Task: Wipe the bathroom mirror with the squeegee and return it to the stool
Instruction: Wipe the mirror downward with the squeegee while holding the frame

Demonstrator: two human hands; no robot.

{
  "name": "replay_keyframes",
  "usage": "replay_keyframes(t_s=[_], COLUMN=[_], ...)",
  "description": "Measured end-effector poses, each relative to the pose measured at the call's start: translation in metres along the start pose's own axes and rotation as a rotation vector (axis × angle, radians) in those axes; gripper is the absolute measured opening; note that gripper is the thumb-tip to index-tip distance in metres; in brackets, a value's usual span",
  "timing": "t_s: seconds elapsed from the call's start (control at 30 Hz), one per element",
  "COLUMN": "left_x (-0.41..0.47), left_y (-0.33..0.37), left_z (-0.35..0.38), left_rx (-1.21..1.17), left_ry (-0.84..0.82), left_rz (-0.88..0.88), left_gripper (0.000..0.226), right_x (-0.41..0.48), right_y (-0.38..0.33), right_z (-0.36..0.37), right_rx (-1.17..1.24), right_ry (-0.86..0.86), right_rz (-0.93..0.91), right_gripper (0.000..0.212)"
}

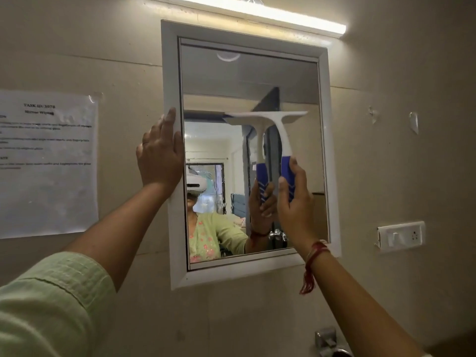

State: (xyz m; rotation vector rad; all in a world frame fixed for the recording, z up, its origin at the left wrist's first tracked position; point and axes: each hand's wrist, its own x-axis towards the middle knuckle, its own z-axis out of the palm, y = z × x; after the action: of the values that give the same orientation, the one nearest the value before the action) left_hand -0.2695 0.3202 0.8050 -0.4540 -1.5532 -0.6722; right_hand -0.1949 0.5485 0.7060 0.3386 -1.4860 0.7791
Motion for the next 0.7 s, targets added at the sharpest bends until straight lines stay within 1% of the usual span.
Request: replay_keyframes(t_s=[0.1,0.23,0.4,0.47,0.63,0.7], left_x=[0.000,-0.001,-0.001,-0.001,-0.001,-0.001], left_y=[-0.001,-0.001,0.000,0.000,-0.002,-0.002], left_z=[0.001,0.001,0.000,0.000,0.003,0.002], left_rx=[-0.005,-0.008,-0.009,-0.016,-0.022,-0.021], left_ry=[0.017,0.019,0.008,0.010,0.013,0.014], left_rz=[0.005,0.004,-0.012,-0.007,-0.003,-0.005], left_gripper=[0.045,0.045,0.046,0.046,0.046,0.046], right_x=[0.019,0.035,-0.032,-0.041,0.002,0.003], right_y=[-0.007,-0.011,0.009,0.013,0.005,0.004], right_z=[0.004,0.009,0.007,0.006,0.008,0.008], right_rx=[0.059,0.070,0.067,0.091,0.106,0.097], right_ry=[0.013,0.069,-0.011,-0.017,0.035,0.045], right_rz=[0.035,0.020,0.060,0.057,0.036,0.031], right_gripper=[0.042,0.039,0.044,0.044,0.042,0.043])
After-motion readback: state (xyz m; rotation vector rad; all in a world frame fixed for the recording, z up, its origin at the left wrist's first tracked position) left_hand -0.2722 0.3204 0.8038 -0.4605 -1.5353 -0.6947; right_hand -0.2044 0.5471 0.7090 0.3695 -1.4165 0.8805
